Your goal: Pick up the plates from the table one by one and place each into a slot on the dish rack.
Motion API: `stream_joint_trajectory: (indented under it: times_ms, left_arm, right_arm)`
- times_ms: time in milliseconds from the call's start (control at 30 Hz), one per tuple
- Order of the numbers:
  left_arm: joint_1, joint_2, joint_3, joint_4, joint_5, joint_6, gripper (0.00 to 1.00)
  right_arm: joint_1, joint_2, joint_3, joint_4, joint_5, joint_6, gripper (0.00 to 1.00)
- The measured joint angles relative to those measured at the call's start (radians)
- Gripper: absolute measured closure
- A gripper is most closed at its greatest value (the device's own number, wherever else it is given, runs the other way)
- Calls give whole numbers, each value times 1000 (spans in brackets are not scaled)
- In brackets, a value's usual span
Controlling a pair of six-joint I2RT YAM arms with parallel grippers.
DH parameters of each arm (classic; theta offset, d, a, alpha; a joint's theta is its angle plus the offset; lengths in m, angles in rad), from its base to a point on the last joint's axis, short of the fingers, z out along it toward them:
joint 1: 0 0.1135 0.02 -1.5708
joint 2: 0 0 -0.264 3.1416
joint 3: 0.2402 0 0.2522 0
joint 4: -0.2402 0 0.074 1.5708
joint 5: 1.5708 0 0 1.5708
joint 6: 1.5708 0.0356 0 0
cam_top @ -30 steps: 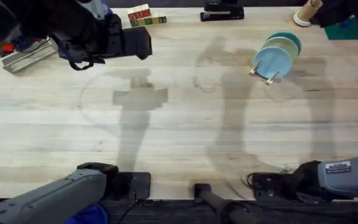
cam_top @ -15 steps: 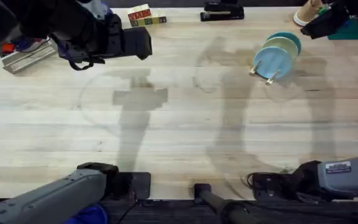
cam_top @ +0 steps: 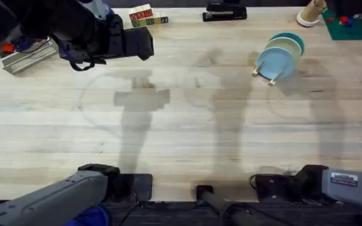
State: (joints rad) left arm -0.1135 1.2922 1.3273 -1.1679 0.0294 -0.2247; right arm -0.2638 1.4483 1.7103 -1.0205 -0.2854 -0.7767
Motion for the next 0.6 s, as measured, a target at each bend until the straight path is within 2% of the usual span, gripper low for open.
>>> stream_joint_trajectory:
  times_ms: [133, 300, 600]
  left_arm:
    - [0, 0, 0, 0, 0, 0, 7]
    - [0, 0, 0, 0, 0, 0, 7]
    - [0, 0, 0, 0, 0, 0, 7]
  right_arm:
    - [0, -38, 0, -13, -7, 186, 7]
    - [4, -99, 0, -105, -11, 379, 7]
    - [92, -171, 0, -284, -19, 535, 7]
